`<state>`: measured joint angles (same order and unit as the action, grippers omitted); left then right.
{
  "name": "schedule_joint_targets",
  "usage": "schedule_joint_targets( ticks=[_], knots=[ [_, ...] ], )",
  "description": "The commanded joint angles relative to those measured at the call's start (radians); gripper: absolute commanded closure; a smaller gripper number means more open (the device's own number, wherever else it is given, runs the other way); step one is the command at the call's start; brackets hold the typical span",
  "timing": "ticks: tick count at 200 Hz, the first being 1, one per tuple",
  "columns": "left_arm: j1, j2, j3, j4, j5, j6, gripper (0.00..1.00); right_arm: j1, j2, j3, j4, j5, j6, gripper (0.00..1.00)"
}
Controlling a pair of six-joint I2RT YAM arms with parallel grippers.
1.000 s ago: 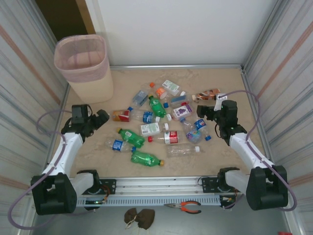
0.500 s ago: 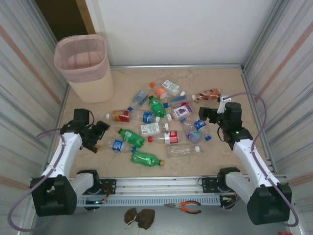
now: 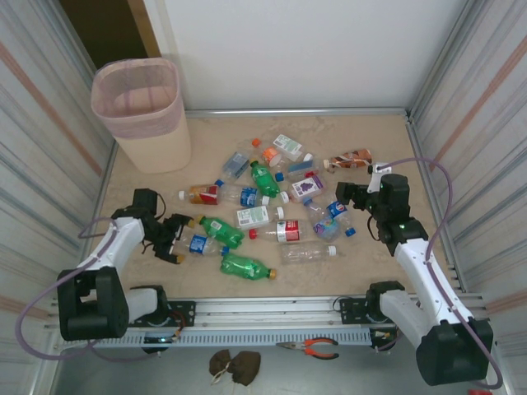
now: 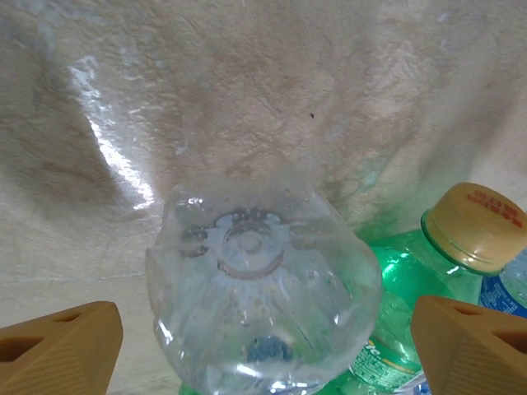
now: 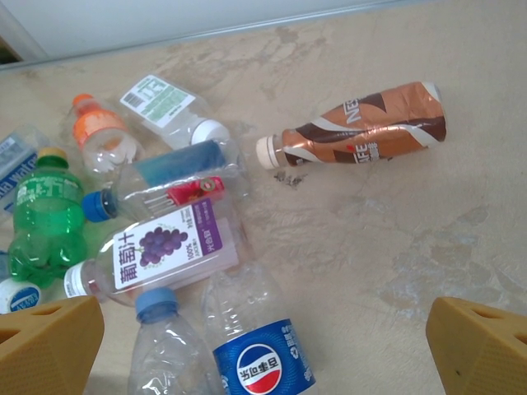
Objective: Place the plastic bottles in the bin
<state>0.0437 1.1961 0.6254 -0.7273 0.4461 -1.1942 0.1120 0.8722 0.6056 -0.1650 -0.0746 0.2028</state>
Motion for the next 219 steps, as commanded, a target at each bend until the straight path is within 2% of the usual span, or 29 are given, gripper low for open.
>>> schedule_joint_targets(
  ticks=[1,73,116,158,219],
  knots=[
    [-0.005,0.023,-0.008,0.038,0.024,-0.036,0.11,0.006,-0.019,0.008,-0.014,0.016,0.014,0.01],
    [-0.005,0.111,0.003,0.062,0.011,-0.023,0.19,0.005,-0.025,0.013,-0.024,0.029,0.006,0.01],
    [-0.005,0.120,0.007,0.054,-0.016,-0.015,0.29,0.005,-0.030,0.012,-0.027,0.031,0.004,0.01],
    [-0.004,0.080,0.013,0.031,-0.027,-0.003,0.39,0.005,-0.039,0.013,-0.030,0.035,0.001,0.01],
    [0.012,-0.051,0.068,-0.088,-0.080,0.069,0.40,0.005,-0.048,0.018,-0.041,0.035,0.000,0.01]
  ],
)
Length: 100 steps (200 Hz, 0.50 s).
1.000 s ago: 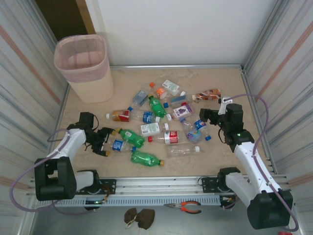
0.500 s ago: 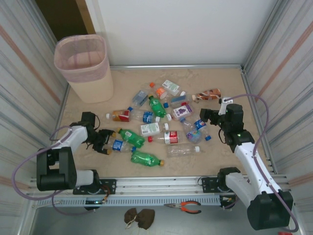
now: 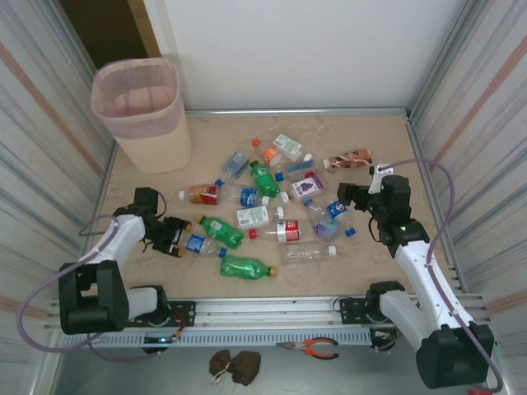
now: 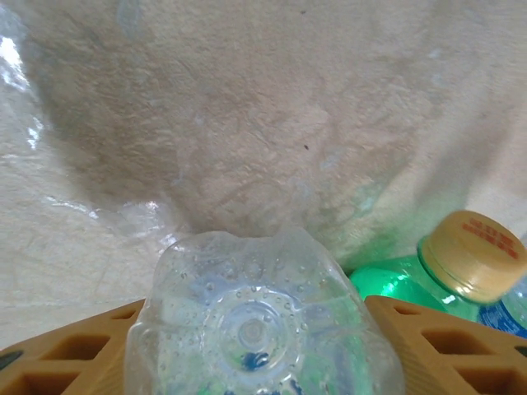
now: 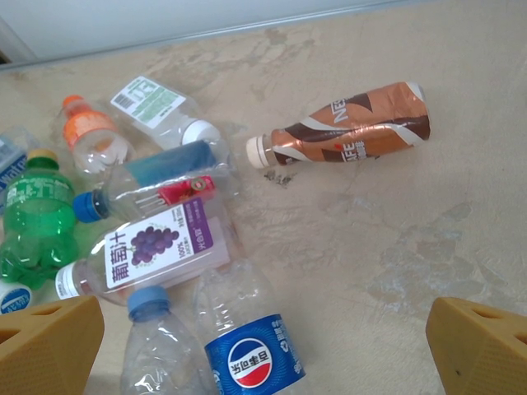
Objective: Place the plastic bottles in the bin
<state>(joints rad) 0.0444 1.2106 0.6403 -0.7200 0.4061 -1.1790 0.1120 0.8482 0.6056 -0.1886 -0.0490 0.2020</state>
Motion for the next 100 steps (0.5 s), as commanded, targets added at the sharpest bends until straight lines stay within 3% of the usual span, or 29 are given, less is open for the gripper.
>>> schedule_joint_targets(
  ticks=[1,45,100],
  knots=[
    [0.012,-0.068,0.055,-0.098,-0.040,0.056,0.40,0.005,-0.024,0.019,-0.017,0.008,0.001,0.01],
    [0.020,-0.180,0.147,-0.130,-0.076,0.164,0.45,0.005,-0.037,0.019,-0.023,0.008,0.002,0.01],
    [0.019,-0.242,0.306,-0.003,-0.098,0.349,0.56,0.006,-0.041,0.022,-0.019,0.004,0.000,0.01]
  ],
)
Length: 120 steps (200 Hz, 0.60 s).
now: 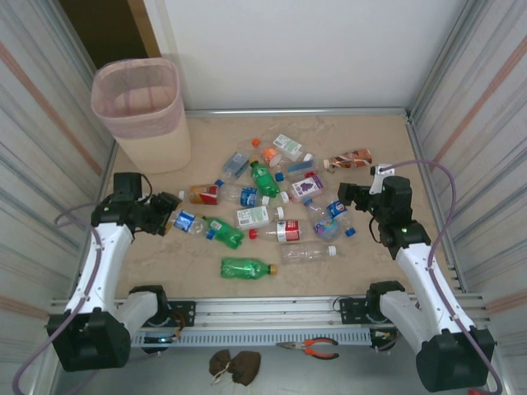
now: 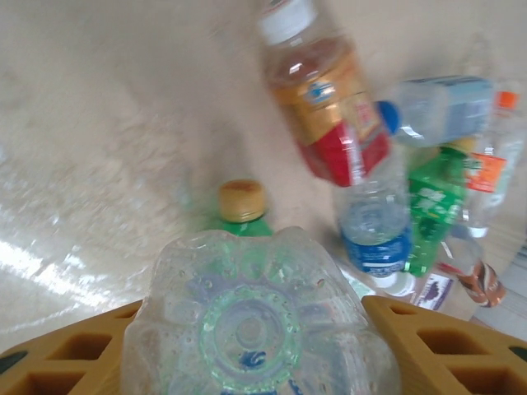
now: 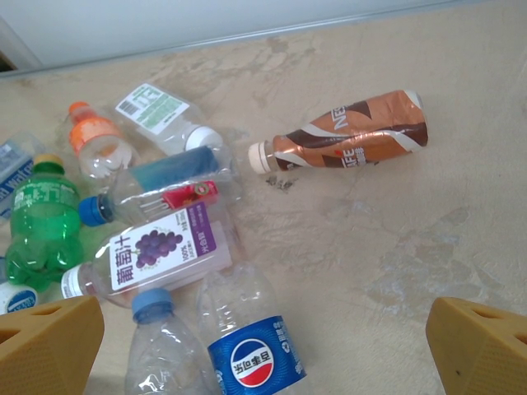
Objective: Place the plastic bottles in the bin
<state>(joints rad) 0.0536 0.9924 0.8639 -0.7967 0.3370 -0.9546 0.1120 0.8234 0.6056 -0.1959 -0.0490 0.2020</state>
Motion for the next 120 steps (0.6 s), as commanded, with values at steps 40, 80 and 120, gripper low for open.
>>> schedule_joint_targets(
  ticks=[40,80,120],
  knots=[
    [0.010,0.006,0.249,0.233,-0.037,0.270,0.62,0.005,-0.017,0.025,-0.011,0.004,-0.001,0.01],
    [0.009,0.143,0.513,0.336,0.044,0.484,0.71,0.005,-0.020,0.029,-0.013,0.004,-0.002,0.01],
    [0.010,0.348,0.865,0.295,0.033,0.667,0.76,0.005,-0.019,0.029,-0.016,0.015,-0.006,0.01]
  ],
)
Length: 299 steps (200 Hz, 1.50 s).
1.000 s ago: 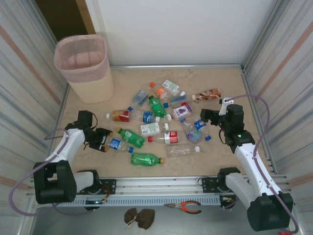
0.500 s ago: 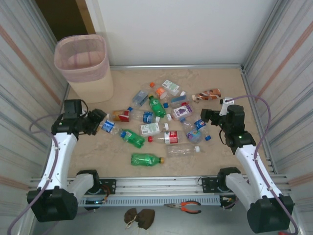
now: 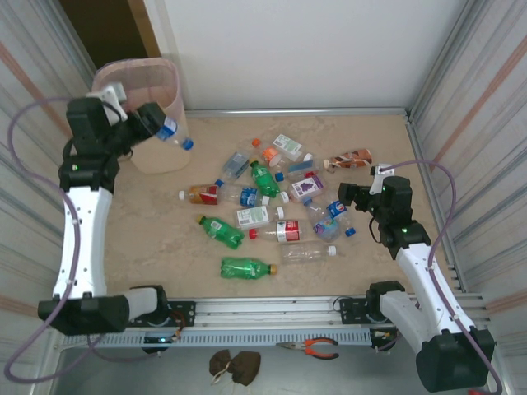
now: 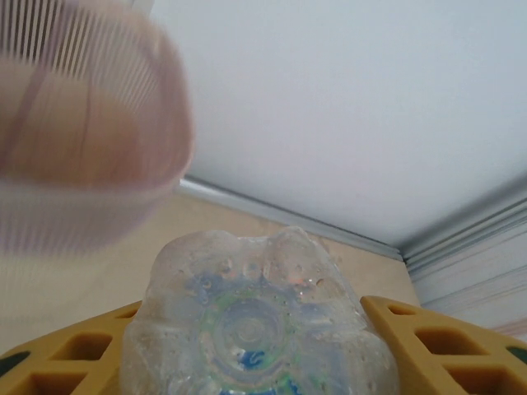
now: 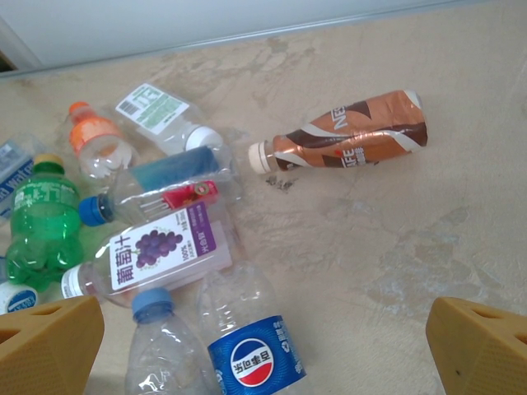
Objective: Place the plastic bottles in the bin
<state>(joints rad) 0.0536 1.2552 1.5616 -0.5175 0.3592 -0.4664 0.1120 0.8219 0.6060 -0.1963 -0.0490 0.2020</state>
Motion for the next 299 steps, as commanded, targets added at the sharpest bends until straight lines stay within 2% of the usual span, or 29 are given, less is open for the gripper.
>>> schedule_joint_targets(
  ticks=[1,46,77,124,206,299],
  knots=[
    [0.009,0.090,0.175,0.015,0.009,0.182,0.76,0.005,-0.018,0.029,-0.015,0.015,-0.005,0.01],
    [0.011,0.316,0.493,-0.029,-0.109,0.344,0.81,0.002,-0.012,0.034,-0.012,0.033,-0.018,0.01],
    [0.010,0.482,0.687,-0.089,-0.214,0.420,0.82,-0.003,-0.013,0.032,-0.014,0.044,-0.023,0.01],
    [0.009,0.728,0.934,-0.214,-0.295,0.501,0.82,-0.012,-0.015,0.028,-0.012,0.050,-0.024,0.01],
    [0.045,0.971,0.995,-0.344,-0.259,0.512,0.85,-0.018,-0.005,0.020,-0.010,0.043,-0.021,0.01],
    [0.092,1.093,1.006,-0.619,-0.091,0.496,0.87,-0.018,0.013,0.006,0.001,0.032,-0.018,0.01]
  ],
)
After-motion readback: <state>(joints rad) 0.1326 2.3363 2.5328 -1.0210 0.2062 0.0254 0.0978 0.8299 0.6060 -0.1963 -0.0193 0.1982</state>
